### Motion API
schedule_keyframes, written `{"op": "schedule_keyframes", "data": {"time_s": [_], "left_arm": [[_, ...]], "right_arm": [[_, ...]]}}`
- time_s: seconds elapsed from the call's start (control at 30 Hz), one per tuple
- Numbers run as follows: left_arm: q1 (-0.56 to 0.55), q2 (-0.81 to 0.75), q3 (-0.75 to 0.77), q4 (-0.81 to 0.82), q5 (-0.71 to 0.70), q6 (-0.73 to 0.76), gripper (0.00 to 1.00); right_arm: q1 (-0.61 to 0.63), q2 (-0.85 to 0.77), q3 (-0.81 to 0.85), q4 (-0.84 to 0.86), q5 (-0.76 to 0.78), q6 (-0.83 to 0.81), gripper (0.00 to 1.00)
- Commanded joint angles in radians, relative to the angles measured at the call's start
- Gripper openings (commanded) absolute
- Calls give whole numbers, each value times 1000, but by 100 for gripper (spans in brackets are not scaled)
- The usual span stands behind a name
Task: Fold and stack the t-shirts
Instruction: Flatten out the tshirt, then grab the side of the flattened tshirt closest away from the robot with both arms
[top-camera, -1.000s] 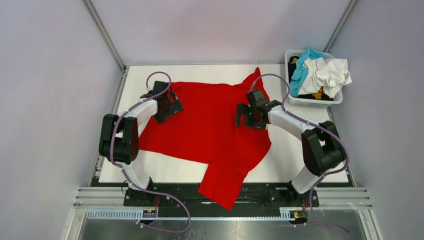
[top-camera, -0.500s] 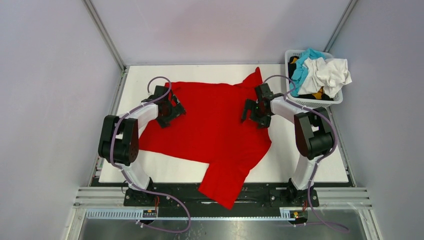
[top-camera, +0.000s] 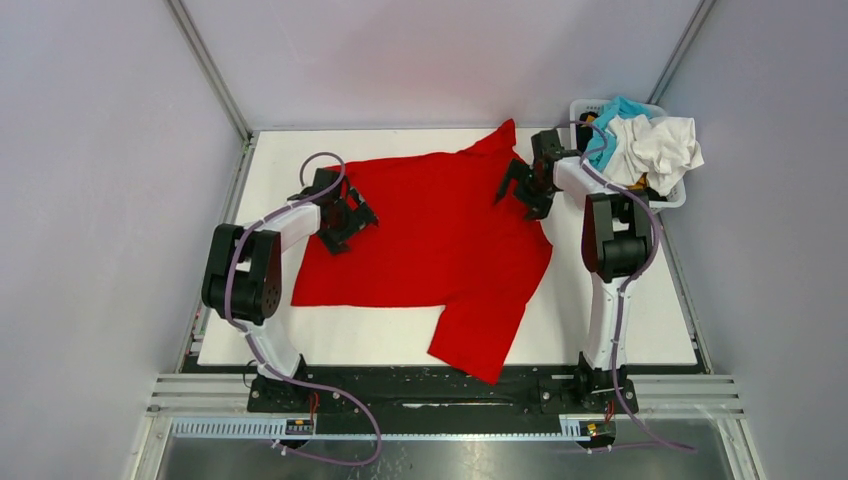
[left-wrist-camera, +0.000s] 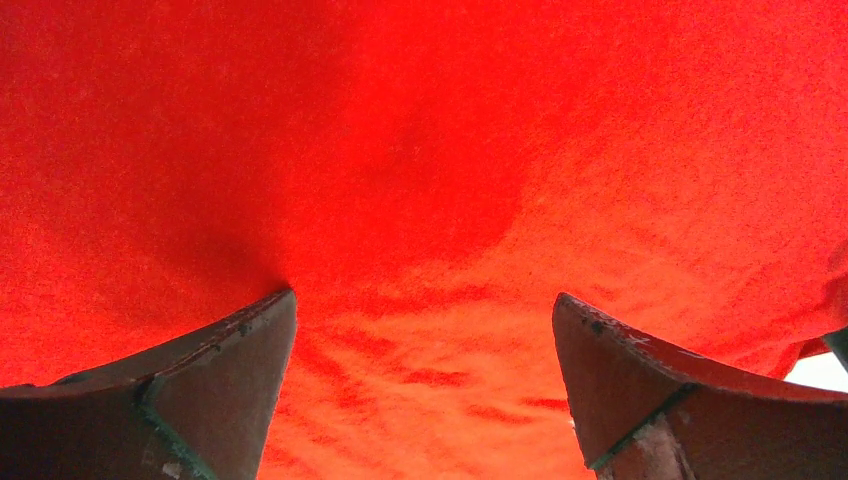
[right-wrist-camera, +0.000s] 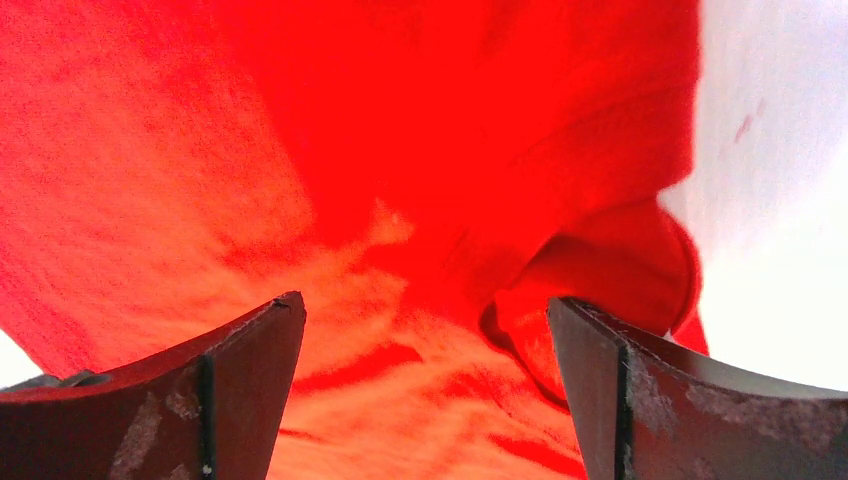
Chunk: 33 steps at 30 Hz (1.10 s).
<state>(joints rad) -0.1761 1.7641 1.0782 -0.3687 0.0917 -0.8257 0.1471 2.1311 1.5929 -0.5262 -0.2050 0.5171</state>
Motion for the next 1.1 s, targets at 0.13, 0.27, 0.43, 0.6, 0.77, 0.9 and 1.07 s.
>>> {"op": "schedule_keyframes", "data": {"time_s": [0.13,0.27,0.43,0.6,0.77,0.9,1.07], "left_arm": [[-4,-115,114,-89,-82,33,99],[-3,-290,9,-168,-239,48,99],[16,-503,-212,-319,-426,-35,99],[128,-656,-403,-337,-438,-102,99],[209,-624,-464,-263,-404,-138,92],[234,-539,-458,-202,-395,-144,83],[242,-431,-423,-172,-350,-132,55]], "right_arm": [[-18,84,349,-196,51,-105,100],[9,-107,199,-135,107,-155,99],[66,-409,-147,-20,194,-137,99],[123,-599,-396,51,190,-111,99],[189,-661,-485,75,174,-114,100],[208,-659,-491,70,164,-111,99],[213,-666,-513,68,185,-109,99]]}}
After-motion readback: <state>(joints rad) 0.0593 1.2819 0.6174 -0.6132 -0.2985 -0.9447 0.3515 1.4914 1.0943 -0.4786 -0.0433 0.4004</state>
